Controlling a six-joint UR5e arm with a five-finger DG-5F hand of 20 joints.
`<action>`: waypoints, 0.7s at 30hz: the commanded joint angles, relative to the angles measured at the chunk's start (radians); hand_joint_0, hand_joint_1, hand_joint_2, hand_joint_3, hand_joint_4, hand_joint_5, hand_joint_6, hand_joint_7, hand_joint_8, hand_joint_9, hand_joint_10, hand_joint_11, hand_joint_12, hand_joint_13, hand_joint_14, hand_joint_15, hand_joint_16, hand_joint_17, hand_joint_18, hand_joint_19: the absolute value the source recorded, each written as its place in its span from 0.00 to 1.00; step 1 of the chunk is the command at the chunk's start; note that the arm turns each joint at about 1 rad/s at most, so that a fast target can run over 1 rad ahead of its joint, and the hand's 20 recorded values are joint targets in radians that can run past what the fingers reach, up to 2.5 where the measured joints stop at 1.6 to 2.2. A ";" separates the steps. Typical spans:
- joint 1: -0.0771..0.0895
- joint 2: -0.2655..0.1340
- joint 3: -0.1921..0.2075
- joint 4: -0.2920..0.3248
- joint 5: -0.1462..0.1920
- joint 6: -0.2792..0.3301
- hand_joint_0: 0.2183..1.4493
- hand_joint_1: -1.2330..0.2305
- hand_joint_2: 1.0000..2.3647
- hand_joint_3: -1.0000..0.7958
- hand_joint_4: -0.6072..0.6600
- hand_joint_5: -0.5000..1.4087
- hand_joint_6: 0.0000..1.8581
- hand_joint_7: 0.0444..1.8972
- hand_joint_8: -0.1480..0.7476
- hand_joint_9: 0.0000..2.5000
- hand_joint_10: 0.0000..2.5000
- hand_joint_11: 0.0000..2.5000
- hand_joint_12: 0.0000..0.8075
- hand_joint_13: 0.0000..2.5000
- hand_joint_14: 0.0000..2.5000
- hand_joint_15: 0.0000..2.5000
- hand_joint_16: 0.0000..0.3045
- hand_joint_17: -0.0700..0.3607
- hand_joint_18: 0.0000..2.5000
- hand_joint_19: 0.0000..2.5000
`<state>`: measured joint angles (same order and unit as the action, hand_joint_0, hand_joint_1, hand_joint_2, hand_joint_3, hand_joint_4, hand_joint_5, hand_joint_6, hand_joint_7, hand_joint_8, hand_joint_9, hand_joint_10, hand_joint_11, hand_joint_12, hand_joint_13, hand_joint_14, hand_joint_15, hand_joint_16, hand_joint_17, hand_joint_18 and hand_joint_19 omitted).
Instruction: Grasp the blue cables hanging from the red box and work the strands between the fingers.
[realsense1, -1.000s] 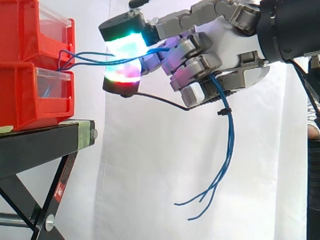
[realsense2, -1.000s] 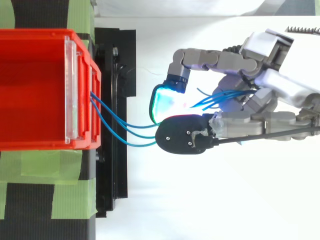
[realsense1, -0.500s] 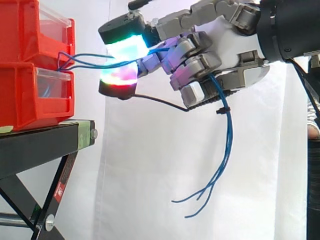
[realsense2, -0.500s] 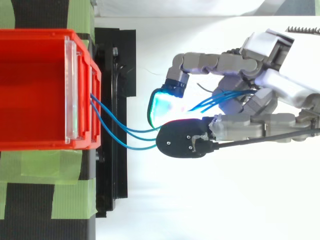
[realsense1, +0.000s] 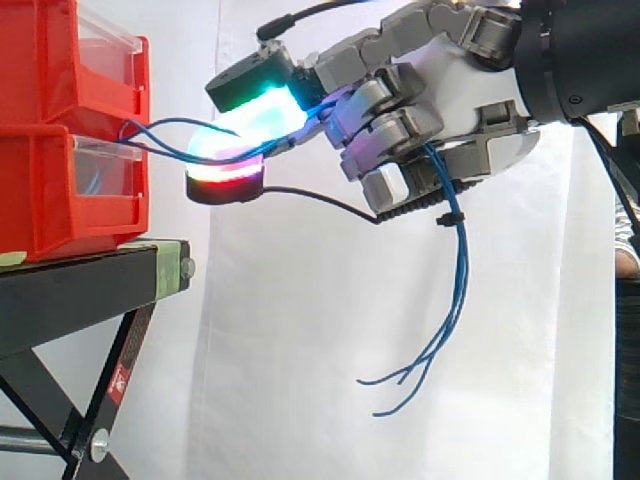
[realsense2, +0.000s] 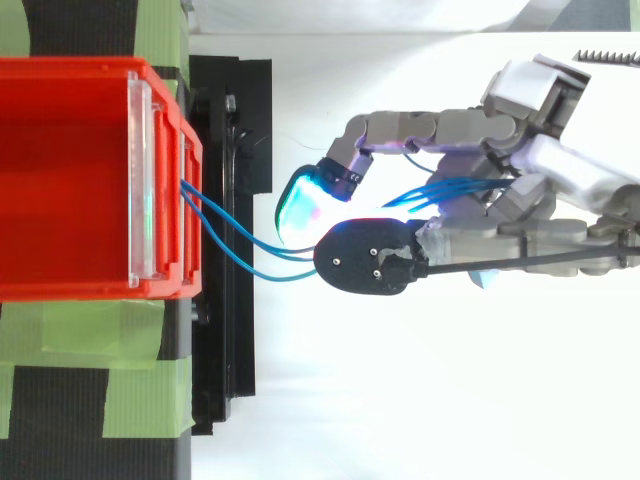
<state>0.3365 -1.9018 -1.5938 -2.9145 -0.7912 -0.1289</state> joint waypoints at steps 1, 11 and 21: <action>0.001 0.000 0.000 0.005 0.001 0.000 0.69 0.42 0.02 0.59 0.61 0.53 0.01 0.73 0.73 0.70 1.00 1.00 0.69 0.74 1.00 0.71 0.64 0.50 0.92 0.29; 0.001 0.001 0.000 0.005 0.007 0.000 0.57 0.35 0.02 0.50 0.66 0.23 0.60 0.61 0.73 0.70 1.00 1.00 0.69 0.74 1.00 0.71 0.64 0.50 0.92 0.29; 0.001 0.000 -0.002 0.008 0.009 0.000 0.51 0.38 0.02 0.35 0.69 0.25 0.67 0.62 0.73 0.70 1.00 1.00 0.69 0.74 1.00 0.71 0.64 0.50 0.92 0.29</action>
<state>0.3375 -1.9020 -1.5940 -2.9071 -0.7824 -0.1289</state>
